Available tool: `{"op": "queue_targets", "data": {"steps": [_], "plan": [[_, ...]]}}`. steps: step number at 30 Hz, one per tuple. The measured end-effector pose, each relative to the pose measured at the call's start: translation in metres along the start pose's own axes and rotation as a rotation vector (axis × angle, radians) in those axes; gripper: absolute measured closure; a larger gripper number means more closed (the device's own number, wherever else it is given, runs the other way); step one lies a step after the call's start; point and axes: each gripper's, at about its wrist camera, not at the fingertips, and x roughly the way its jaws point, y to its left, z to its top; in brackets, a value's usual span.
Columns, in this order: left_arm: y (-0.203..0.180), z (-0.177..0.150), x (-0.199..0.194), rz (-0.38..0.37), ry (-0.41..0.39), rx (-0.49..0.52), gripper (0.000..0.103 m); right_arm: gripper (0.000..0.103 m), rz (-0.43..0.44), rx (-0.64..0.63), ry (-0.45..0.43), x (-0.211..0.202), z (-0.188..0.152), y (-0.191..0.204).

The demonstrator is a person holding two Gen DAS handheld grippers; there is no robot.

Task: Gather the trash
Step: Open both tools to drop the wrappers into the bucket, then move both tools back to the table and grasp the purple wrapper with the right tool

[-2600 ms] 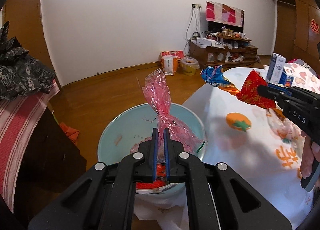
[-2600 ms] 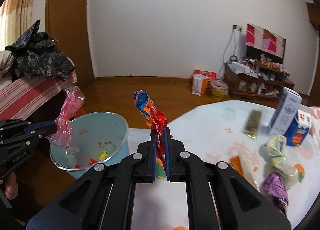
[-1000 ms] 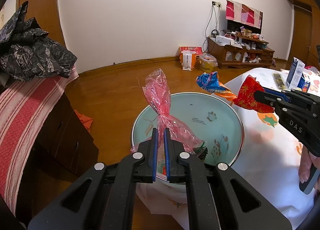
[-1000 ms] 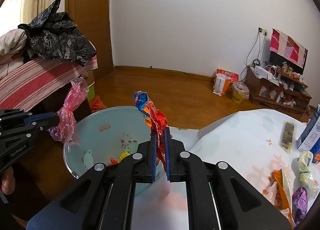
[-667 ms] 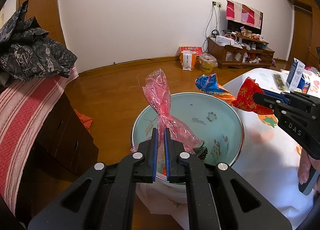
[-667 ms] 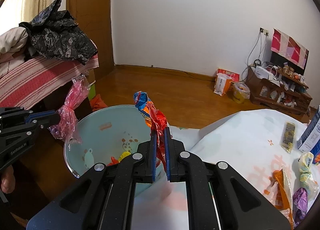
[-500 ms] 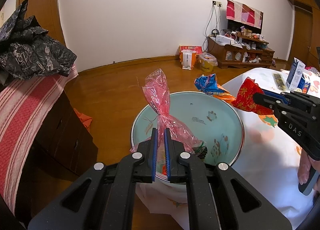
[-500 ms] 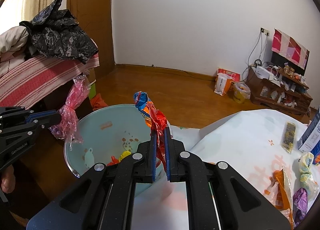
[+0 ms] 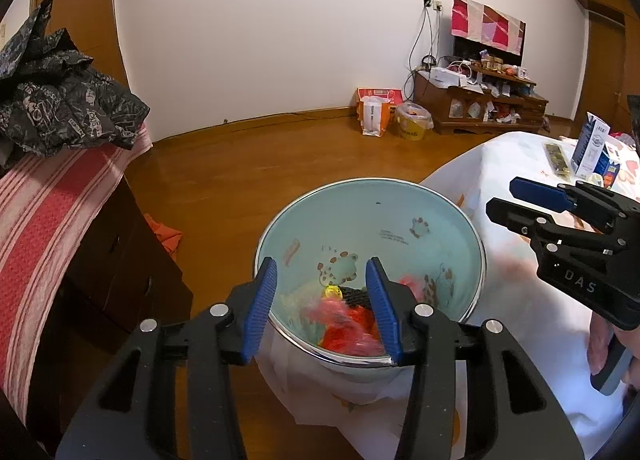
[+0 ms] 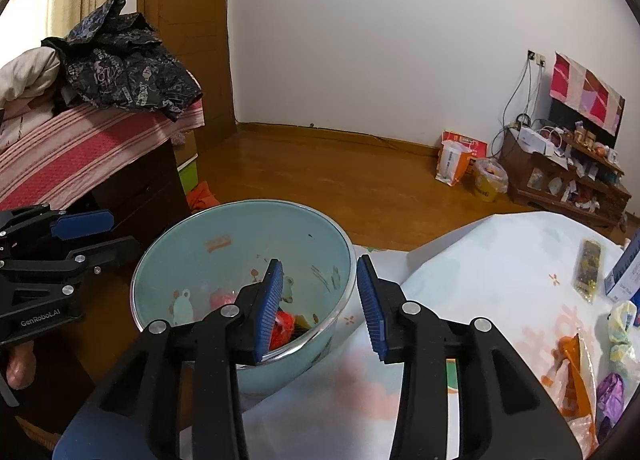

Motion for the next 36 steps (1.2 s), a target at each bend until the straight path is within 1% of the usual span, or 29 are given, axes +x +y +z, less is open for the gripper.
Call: {"op": "queue_targets", "data": {"steps": [3, 7, 11, 15, 17, 18, 19, 20, 22, 25, 27, 28, 30, 32, 36], "plan": [[0.001, -0.001, 0.001, 0.004, 0.003, -0.009, 0.05, 0.062, -0.007, 0.008, 0.002, -0.001, -0.002, -0.002], [-0.004, -0.004, 0.004, 0.0, 0.013, -0.008, 0.047, 0.061, -0.029, 0.025, 0.002, -0.009, -0.005, -0.01], [-0.016, -0.008, 0.008, -0.024, 0.037, 0.007, 0.041, 0.059, -0.062, 0.043, 0.002, -0.025, -0.01, -0.022], [-0.038, -0.01, 0.012, -0.064, 0.062, 0.039, 0.04, 0.059, -0.113, 0.063, 0.0, -0.051, -0.02, -0.041], [-0.053, -0.011, 0.011, -0.084, 0.061, 0.065, 0.039, 0.059, -0.167, 0.095, -0.004, -0.076, -0.03, -0.06], [-0.06, -0.011, 0.011, -0.093, 0.059, 0.078, 0.039, 0.058, -0.177, 0.107, -0.005, -0.083, -0.034, -0.066], [-0.066, -0.01, 0.01, -0.099, 0.058, 0.086, 0.037, 0.057, -0.199, 0.126, -0.007, -0.094, -0.039, -0.076], [-0.075, -0.01, 0.008, -0.111, 0.055, 0.098, 0.034, 0.055, -0.239, 0.146, -0.007, -0.11, -0.048, -0.089], [-0.089, -0.01, 0.005, -0.127, 0.047, 0.113, 0.03, 0.054, -0.287, 0.172, -0.003, -0.126, -0.061, -0.105], [-0.112, -0.008, 0.003, -0.152, 0.039, 0.135, 0.029, 0.053, -0.393, 0.249, 0.017, -0.159, -0.093, -0.147], [-0.128, -0.006, 0.003, -0.157, 0.029, 0.147, 0.027, 0.053, -0.44, 0.277, 0.029, -0.17, -0.108, -0.164], [-0.133, -0.004, 0.004, -0.159, 0.03, 0.148, 0.026, 0.053, -0.473, 0.314, 0.042, -0.179, -0.122, -0.181], [-0.144, -0.002, 0.005, -0.172, 0.032, 0.142, 0.026, 0.052, -0.492, 0.353, 0.06, -0.183, -0.134, -0.197], [-0.154, -0.002, 0.006, -0.169, 0.03, 0.144, 0.025, 0.052, -0.512, 0.378, 0.091, -0.185, -0.147, -0.211], [-0.166, -0.004, 0.01, -0.158, 0.04, 0.148, 0.022, 0.051, -0.483, 0.411, 0.125, -0.175, -0.155, -0.216]]}}
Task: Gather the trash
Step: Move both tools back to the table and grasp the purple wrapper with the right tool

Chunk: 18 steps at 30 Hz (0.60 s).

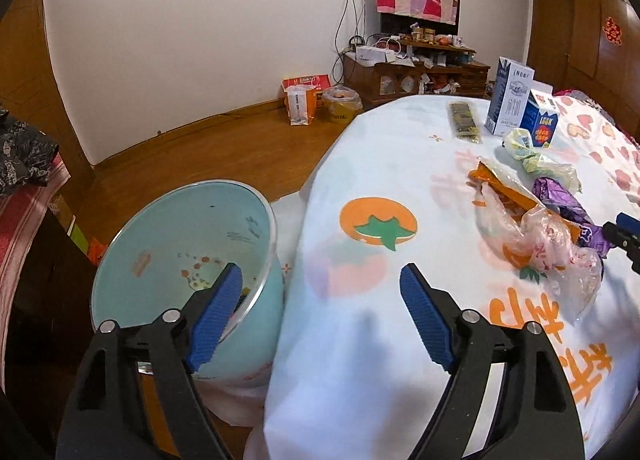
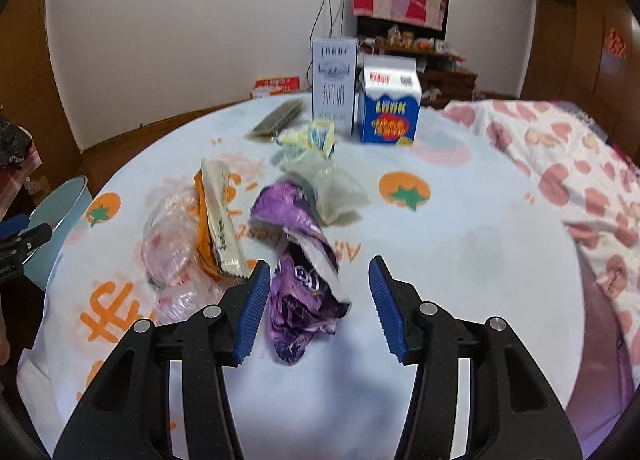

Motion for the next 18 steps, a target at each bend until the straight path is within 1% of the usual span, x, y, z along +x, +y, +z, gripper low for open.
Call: {"op": "queue_targets", "data": {"steps": [2, 5, 7, 8, 9, 10, 11, 12, 14, 18], "plan": [[-0.005, 0.0, 0.003, 0.002, 0.007, 0.009, 0.022, 0.051, 0.016, 0.0, 0.029, 0.01, 0.0, 0.0], [-0.009, -0.001, 0.001, -0.001, 0.007, 0.022, 0.022, 0.051, 0.032, -0.004, 0.069, 0.023, 0.003, 0.013], [-0.013, 0.0, -0.001, -0.006, 0.005, 0.027, 0.021, 0.053, 0.041, -0.006, 0.097, 0.027, 0.001, 0.014], [-0.015, 0.0, -0.002, -0.009, 0.004, 0.029, 0.021, 0.065, 0.048, -0.006, 0.105, 0.028, -0.002, 0.012], [-0.017, 0.001, -0.003, -0.013, 0.002, 0.031, 0.021, 0.072, 0.061, -0.005, 0.111, 0.029, -0.002, 0.012], [-0.019, 0.002, -0.004, -0.018, 0.001, 0.034, 0.021, 0.073, 0.067, -0.008, 0.113, 0.029, -0.002, 0.011], [-0.021, 0.003, -0.005, -0.022, 0.0, 0.036, 0.021, 0.078, 0.075, -0.016, 0.115, 0.028, -0.003, 0.013], [-0.023, 0.003, -0.007, -0.03, -0.001, 0.038, 0.021, 0.081, 0.081, -0.019, 0.115, 0.026, -0.001, 0.013], [-0.027, 0.004, -0.01, -0.04, -0.005, 0.041, 0.02, 0.083, 0.089, -0.029, 0.097, 0.018, -0.001, 0.016], [-0.04, 0.008, -0.017, -0.065, -0.016, 0.055, 0.02, 0.084, 0.088, -0.035, 0.031, -0.013, 0.003, 0.013]]}}
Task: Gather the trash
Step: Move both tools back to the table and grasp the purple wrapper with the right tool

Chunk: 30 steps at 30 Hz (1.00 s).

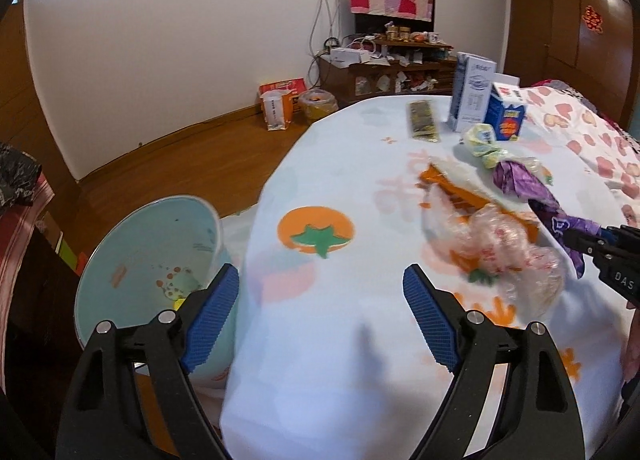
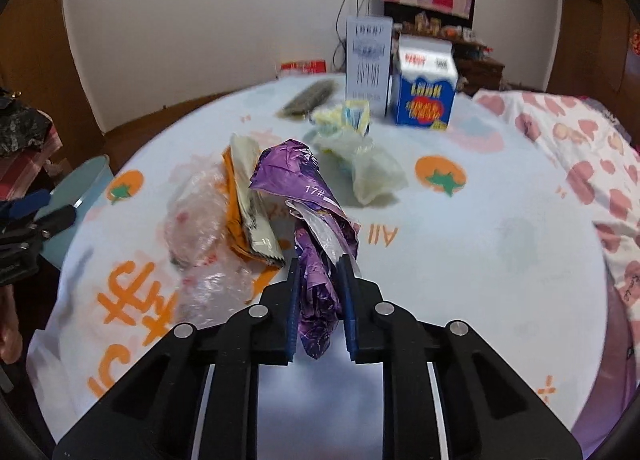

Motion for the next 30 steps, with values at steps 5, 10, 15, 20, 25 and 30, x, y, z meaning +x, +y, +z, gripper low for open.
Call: {"op": "queue_targets", "data": {"steps": [5, 10, 15, 20, 25, 30], "plan": [[-0.031, 0.009, -0.008, -0.034, -0.023, 0.029, 0.014, 0.084, -0.046, 0.042, -0.075, -0.048, -0.002, -0.029], [-0.076, 0.014, -0.006, -0.074, -0.027, 0.084, 0.013, 0.084, -0.132, 0.118, -0.092, -0.079, -0.028, -0.081], [-0.125, 0.013, 0.004, -0.103, -0.007, 0.146, 0.012, 0.084, -0.194, 0.218, -0.09, -0.086, -0.062, -0.13], [-0.16, 0.004, 0.021, -0.092, 0.032, 0.217, 0.012, 0.084, -0.181, 0.239, -0.093, -0.08, -0.07, -0.122], [-0.154, -0.008, 0.025, -0.065, 0.066, 0.265, 0.011, 0.084, -0.162, 0.202, -0.103, -0.07, -0.064, -0.101], [-0.103, -0.015, 0.016, 0.013, 0.062, 0.263, 0.007, 0.083, -0.136, 0.186, -0.097, -0.068, -0.069, -0.093]]}}
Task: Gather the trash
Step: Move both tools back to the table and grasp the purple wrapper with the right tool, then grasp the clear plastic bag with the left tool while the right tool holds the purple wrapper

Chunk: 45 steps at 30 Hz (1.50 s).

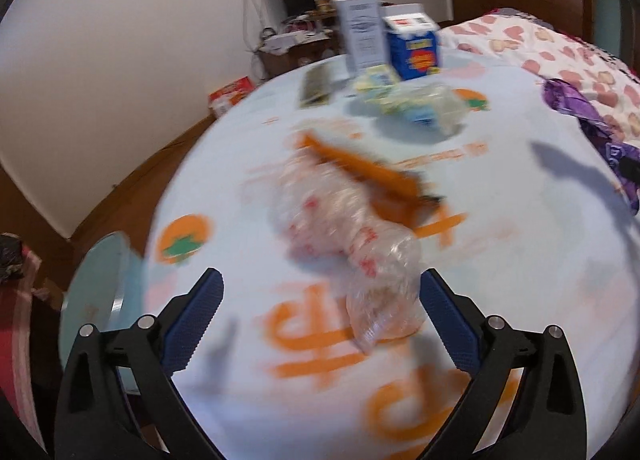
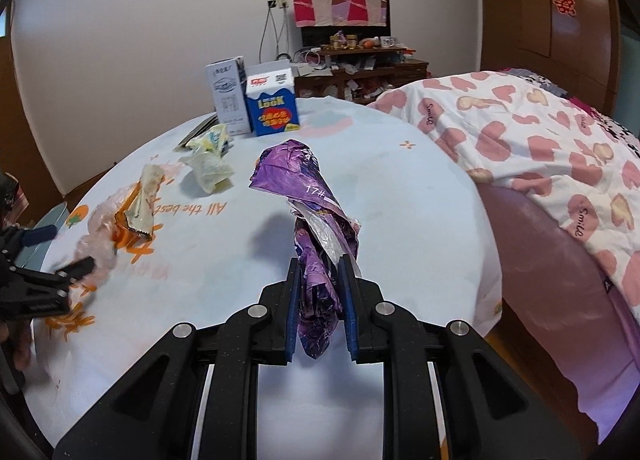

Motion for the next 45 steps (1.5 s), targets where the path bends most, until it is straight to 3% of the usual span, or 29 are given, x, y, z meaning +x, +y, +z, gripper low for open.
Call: {"op": "queue_targets", "data": {"steps": [5, 8, 13, 18, 20, 21, 23, 27, 45], "plan": [[0.054, -0.012, -0.003, 0.093, 0.008, -0.075, 0.006, 0.083, 0.011, -0.022, -0.001, -0.002, -0.002, 0.007], [0.074, -0.014, -0.006, 0.093, 0.006, -0.132, 0.006, 0.083, 0.008, -0.032, -0.005, -0.003, -0.002, 0.007], [0.071, -0.009, -0.017, 0.041, -0.033, -0.19, 0.006, 0.083, 0.003, -0.036, -0.01, -0.003, -0.003, 0.006], [0.052, -0.004, -0.006, 0.019, -0.026, -0.168, 0.01, 0.083, 0.014, -0.044, -0.016, -0.002, -0.001, 0.011], [0.05, -0.003, 0.001, 0.01, -0.014, -0.158, 0.031, 0.083, 0.019, -0.057, -0.019, -0.002, 0.0, 0.016], [0.05, -0.003, 0.004, -0.013, -0.004, -0.158, 0.036, 0.083, 0.022, -0.061, -0.019, -0.002, 0.001, 0.018], [0.052, -0.002, 0.008, -0.04, 0.002, -0.149, 0.063, 0.083, 0.03, -0.071, -0.022, -0.001, 0.003, 0.024], [0.054, -0.003, 0.004, -0.071, -0.017, -0.107, 0.086, 0.083, 0.054, -0.113, -0.034, 0.003, 0.011, 0.046], [0.11, -0.008, -0.031, 0.016, -0.17, -0.207, 0.089, 0.083, 0.169, -0.202, -0.083, 0.038, 0.06, 0.15]]}}
